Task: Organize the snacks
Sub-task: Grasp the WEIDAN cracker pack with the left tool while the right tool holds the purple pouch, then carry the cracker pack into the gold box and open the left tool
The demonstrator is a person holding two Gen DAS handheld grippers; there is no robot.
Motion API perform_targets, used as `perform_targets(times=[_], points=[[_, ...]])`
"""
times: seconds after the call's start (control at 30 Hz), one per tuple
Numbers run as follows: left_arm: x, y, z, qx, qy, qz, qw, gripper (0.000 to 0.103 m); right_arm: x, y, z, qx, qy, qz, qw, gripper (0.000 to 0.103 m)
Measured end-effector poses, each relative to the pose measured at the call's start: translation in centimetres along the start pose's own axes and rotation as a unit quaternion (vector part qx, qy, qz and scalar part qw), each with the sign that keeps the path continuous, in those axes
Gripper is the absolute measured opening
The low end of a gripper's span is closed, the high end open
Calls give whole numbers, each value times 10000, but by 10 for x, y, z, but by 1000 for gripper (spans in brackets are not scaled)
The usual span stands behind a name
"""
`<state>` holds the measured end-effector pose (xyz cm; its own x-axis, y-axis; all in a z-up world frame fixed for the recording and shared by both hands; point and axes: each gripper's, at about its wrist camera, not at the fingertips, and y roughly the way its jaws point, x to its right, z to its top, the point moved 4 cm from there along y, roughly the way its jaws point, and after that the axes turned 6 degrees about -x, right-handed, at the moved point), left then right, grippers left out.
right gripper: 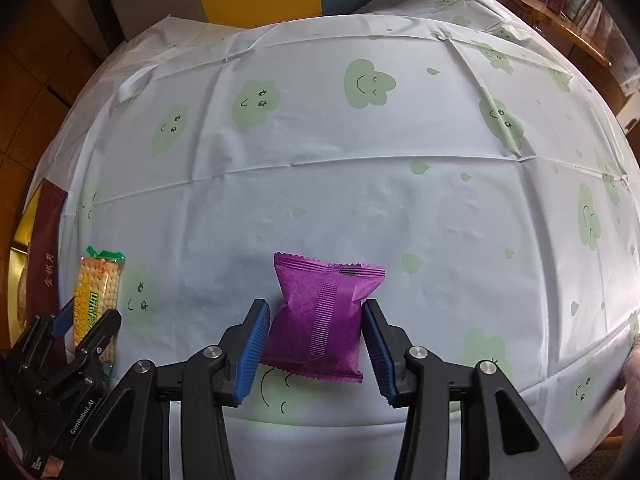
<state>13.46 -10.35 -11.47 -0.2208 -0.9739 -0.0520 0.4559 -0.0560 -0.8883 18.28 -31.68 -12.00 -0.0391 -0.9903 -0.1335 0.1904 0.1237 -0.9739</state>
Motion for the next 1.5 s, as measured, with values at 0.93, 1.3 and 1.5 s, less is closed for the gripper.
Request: perform_targets(times=[0.93,1.3,1.5], points=[[-33,-76,-26,540,-393,139,9977,48,-23,15,-9,129,-686,-539,9961,42],[-57,-99,-31,685,-692,221,9950,48,-24,13,-10,134,-786,-596,9950,43],[-72,-106,-34,736,-875,263,9931,48,-31,12,-12,186,-932,-715,9929,43]])
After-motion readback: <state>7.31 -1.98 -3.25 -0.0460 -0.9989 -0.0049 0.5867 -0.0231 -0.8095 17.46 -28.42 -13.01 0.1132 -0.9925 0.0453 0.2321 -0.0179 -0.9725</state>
